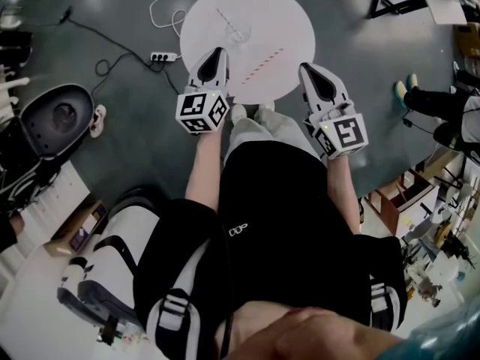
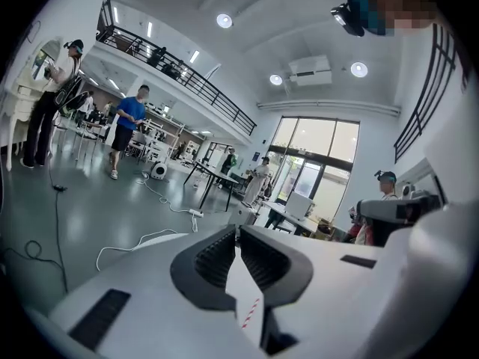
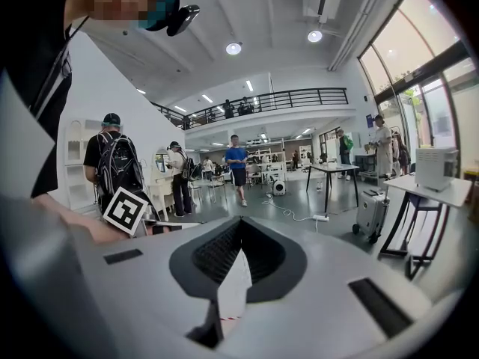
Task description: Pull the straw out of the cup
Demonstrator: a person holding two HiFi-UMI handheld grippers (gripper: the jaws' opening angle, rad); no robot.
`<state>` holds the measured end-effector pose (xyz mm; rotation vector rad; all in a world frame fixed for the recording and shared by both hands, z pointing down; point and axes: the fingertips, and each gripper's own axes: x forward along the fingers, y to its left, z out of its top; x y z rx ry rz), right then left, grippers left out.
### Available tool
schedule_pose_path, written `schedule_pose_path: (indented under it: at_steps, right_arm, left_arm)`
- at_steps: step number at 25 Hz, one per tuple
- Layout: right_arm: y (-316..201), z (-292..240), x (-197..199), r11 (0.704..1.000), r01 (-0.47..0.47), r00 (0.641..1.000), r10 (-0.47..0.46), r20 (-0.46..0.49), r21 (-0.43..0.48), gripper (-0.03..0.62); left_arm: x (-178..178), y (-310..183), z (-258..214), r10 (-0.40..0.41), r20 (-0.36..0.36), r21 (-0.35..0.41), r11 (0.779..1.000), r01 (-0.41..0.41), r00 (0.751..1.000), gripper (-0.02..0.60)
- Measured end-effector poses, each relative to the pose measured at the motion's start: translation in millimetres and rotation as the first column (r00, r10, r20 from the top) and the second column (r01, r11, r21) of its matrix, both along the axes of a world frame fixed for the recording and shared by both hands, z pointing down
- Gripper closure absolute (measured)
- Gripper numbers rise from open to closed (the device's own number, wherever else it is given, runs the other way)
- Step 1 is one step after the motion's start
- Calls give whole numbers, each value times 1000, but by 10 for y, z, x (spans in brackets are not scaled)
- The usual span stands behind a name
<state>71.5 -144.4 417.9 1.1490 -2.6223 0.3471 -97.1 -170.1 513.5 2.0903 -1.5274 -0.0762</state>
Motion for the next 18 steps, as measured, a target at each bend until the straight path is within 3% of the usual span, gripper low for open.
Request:
schedule_pose_path:
  at_steps: [6,9,18]
  right_arm:
    - [0,61,83,1000,-17,1000,17,-15,-12,579]
    - [-18,67,117,1000,-28,999,27,-24,-13,579]
    - [-43,89,239,998,-59,997,58,-43,-18,579]
  left_arm:
    - [-10,-159,196,6,0,-27,1000,-6,1000,565]
    - [-42,-253,328,0,10,-51,999,1,1000,515]
    - [-66,-543,699,12,47,-103,995,-7,999,515]
